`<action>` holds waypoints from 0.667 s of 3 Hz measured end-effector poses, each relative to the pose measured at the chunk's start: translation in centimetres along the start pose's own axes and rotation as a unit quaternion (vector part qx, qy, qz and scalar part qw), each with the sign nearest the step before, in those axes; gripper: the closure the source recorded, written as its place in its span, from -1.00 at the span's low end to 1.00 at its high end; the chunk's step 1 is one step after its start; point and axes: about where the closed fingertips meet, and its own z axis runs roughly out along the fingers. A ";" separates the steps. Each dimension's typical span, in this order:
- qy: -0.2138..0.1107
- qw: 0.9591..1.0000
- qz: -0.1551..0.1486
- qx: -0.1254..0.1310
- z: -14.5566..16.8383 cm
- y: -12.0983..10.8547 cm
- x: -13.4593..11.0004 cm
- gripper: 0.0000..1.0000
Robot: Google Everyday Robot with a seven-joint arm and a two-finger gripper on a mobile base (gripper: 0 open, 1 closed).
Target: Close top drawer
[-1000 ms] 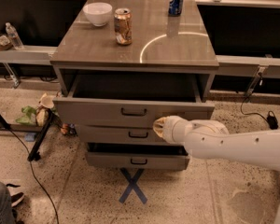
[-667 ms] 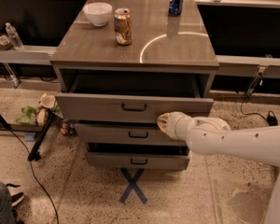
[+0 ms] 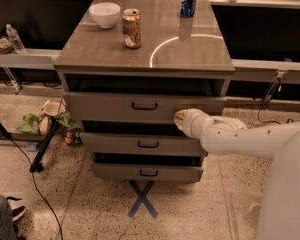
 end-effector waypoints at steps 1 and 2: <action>-0.006 1.000 0.005 -0.009 -0.9 -0.1 -0.5 1.00; -0.013 0.999 0.019 -0.047 -3.5 1.9 -2.3 1.00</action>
Offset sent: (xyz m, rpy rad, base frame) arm -0.0814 -0.0106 0.0373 0.0636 0.2204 0.0970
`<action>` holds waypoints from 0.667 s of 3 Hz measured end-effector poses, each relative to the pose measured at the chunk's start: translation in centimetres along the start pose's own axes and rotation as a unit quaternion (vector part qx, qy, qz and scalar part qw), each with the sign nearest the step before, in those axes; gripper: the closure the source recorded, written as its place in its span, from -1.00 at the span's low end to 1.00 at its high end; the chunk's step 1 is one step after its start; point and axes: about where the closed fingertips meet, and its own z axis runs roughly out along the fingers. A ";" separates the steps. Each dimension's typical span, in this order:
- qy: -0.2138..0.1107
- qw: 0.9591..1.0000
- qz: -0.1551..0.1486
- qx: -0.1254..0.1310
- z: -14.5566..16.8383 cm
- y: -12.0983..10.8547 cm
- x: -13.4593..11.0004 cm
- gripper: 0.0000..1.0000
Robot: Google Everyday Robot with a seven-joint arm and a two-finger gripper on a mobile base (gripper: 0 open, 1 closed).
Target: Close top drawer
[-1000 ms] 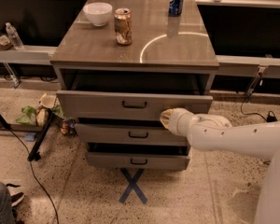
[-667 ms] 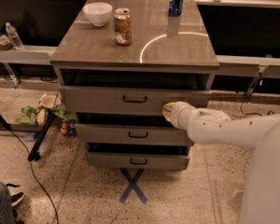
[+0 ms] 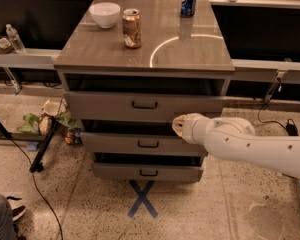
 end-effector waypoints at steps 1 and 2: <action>0.016 0.998 0.043 -0.041 -4.3 2.7 -0.5 1.00; 0.019 0.995 0.069 -0.067 -9.5 2.7 -2.5 1.00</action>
Offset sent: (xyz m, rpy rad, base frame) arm -0.1806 -0.0921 0.1531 0.0285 0.2858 -0.1044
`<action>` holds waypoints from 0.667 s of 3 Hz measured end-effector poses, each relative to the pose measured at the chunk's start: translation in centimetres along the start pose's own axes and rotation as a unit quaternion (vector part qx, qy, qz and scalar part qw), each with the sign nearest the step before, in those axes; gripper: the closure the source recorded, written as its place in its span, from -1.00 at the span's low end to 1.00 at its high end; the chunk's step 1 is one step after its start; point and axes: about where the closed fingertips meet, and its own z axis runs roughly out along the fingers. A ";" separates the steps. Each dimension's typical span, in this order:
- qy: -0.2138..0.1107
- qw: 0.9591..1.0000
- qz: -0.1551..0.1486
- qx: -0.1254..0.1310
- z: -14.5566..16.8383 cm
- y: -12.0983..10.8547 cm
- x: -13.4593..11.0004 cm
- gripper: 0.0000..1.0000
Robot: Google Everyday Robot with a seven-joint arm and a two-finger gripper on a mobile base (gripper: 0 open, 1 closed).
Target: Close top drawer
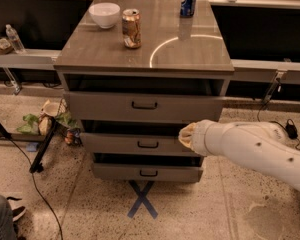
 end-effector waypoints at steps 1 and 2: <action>-0.014 1.000 0.000 -0.006 -6.3 -1.5 -2.6 1.00; -0.005 0.999 0.028 -0.026 -9.2 0.2 0.1 0.63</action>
Offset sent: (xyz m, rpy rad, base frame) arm -0.0231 -0.0012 0.0555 0.0183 -0.0005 0.0220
